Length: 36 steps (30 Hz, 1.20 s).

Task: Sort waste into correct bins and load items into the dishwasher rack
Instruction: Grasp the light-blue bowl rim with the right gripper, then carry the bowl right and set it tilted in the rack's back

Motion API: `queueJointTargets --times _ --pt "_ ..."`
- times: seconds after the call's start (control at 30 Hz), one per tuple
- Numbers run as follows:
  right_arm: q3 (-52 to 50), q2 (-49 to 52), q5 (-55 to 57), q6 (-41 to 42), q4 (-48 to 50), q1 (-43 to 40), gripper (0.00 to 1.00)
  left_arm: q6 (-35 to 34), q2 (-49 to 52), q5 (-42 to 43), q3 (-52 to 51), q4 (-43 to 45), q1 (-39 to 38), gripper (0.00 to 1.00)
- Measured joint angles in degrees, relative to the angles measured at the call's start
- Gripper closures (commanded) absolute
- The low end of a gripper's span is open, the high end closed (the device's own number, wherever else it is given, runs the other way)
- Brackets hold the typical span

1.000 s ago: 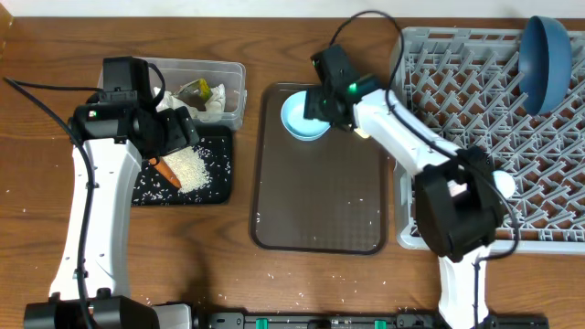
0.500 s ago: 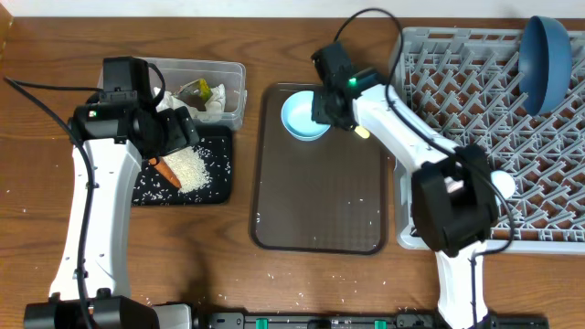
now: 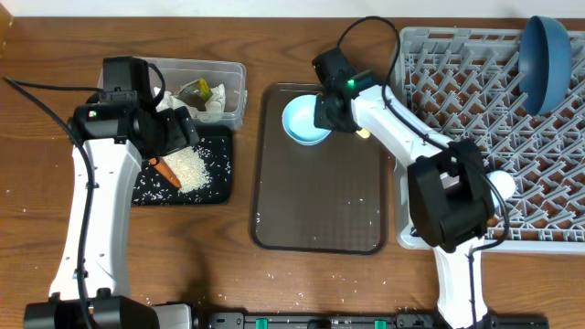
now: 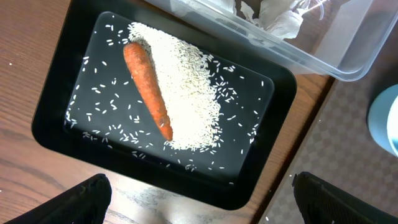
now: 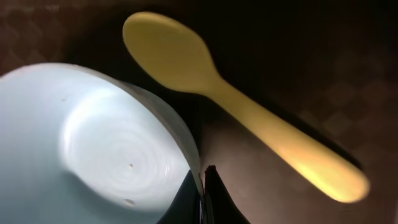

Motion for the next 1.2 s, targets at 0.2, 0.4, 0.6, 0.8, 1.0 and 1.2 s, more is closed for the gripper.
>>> queueJointTargets --times 0.2,0.4,0.6,0.8,1.0,1.2 --pt "-0.09 -10.62 4.96 -2.38 -3.63 -1.99 0.99 0.00 0.00 0.00 0.00 0.00 0.00 0.04" --pt "0.68 -27.54 26.95 -4.35 -9.25 -3.32 0.99 0.00 0.00 0.02 0.00 0.00 0.00 0.04" --pt "1.25 -30.12 53.70 -10.67 -15.08 -3.39 0.99 0.00 0.00 0.00 0.00 0.02 0.00 0.04" --pt "1.09 -23.65 63.23 -21.22 -13.60 -4.42 0.99 0.00 0.00 0.00 0.00 0.00 0.00 0.04" --pt "1.05 -15.85 67.49 -33.11 -8.59 -6.93 0.99 0.00 0.00 0.00 0.00 0.00 0.00 0.04" --pt "0.85 -8.66 72.54 -37.31 -3.13 -9.88 0.99 0.00 0.00 0.00 0.00 0.00 0.00 0.04"
